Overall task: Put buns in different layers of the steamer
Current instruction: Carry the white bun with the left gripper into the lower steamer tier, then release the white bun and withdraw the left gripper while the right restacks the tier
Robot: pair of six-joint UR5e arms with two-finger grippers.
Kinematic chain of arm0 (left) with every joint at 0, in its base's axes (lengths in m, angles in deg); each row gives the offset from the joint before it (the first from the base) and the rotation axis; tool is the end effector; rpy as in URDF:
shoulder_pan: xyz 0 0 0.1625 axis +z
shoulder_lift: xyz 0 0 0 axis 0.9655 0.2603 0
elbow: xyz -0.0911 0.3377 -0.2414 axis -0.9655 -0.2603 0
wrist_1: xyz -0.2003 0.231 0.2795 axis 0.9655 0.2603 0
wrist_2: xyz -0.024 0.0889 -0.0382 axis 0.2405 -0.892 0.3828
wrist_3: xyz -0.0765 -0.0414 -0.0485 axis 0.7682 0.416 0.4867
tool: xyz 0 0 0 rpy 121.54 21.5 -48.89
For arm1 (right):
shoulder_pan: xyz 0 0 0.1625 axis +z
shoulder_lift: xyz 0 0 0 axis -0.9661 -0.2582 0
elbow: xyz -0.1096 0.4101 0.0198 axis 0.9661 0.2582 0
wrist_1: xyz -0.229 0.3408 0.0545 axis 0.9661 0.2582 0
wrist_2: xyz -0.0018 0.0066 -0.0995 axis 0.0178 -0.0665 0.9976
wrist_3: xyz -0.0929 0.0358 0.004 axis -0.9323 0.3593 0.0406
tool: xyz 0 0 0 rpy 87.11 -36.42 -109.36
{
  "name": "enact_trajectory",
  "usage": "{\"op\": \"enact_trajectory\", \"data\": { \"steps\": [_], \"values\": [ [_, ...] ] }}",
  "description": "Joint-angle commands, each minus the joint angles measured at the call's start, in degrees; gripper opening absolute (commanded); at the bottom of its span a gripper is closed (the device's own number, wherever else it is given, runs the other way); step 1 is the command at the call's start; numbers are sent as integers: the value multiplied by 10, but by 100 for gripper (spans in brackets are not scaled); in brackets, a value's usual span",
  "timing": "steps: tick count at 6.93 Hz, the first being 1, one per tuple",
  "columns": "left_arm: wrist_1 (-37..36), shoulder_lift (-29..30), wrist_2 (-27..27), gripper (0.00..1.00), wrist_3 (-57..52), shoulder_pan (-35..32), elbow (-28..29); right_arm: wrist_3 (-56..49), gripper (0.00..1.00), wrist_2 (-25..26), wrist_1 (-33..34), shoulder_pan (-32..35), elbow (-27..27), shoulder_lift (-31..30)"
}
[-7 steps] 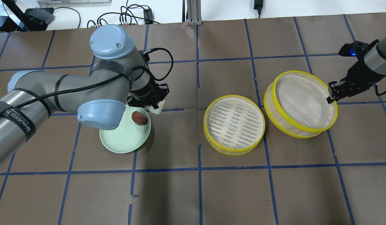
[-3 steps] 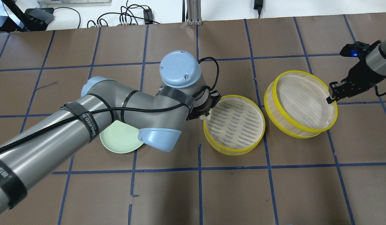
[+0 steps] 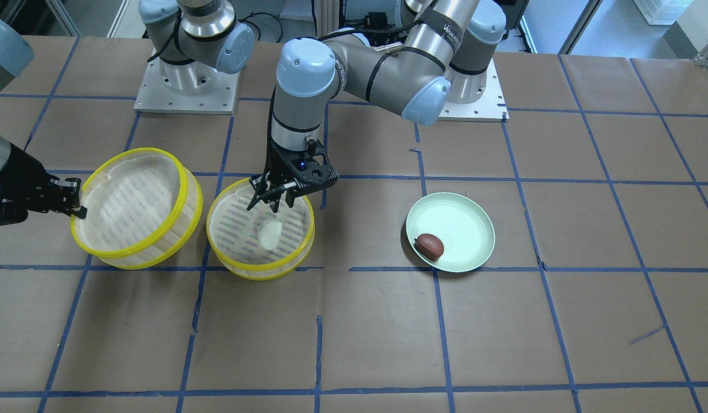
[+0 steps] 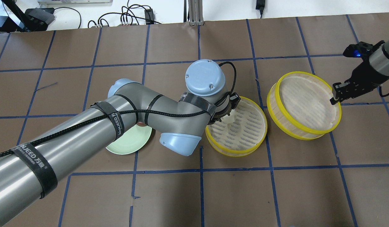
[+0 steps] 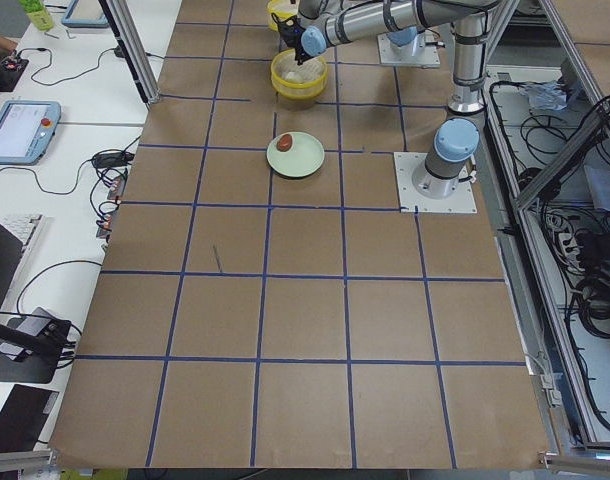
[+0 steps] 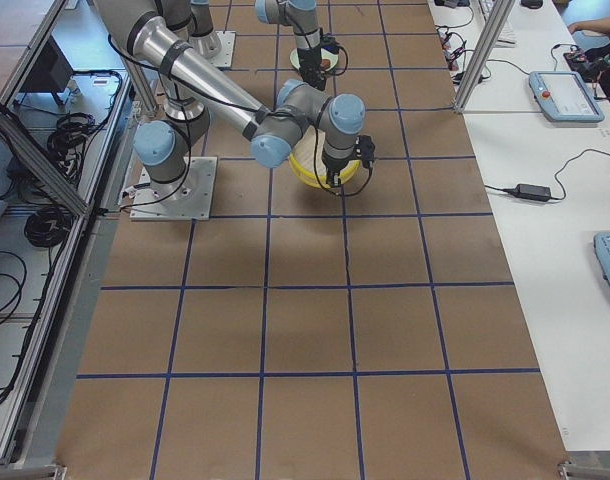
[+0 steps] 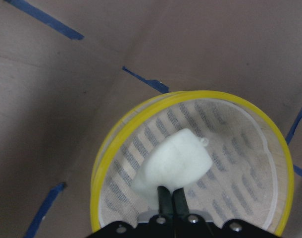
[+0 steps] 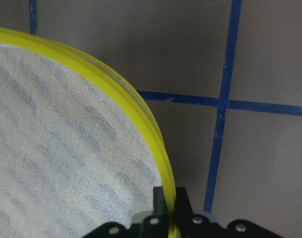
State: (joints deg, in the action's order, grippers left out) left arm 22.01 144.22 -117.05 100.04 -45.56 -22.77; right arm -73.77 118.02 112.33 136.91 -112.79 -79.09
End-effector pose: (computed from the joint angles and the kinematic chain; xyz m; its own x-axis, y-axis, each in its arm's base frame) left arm -0.4232 -0.4400 0.2793 -0.8444 -0.4774 0.2430 -0.5012 0.8643 -0.0437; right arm -0.1060 -0.5108 0.3022 -0.9780 -0.0910 -0.1879 -0.0981 0.9948 0.0287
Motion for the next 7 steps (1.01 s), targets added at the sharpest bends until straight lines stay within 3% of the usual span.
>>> {"op": "enact_trajectory", "data": {
  "steps": [1,3,5,7],
  "values": [
    [2,-6,-72,97,-170,3,1,0,7,12,0,8,2,-2],
    [49,-20,-91,100,-353,111,-21,27,6,60,3,67,2,-9],
    [53,-40,-90,100,-505,214,-55,135,6,116,12,201,3,-10],
    [53,-38,-92,100,-576,269,-76,262,7,121,51,286,-1,-2]
  ]
}}
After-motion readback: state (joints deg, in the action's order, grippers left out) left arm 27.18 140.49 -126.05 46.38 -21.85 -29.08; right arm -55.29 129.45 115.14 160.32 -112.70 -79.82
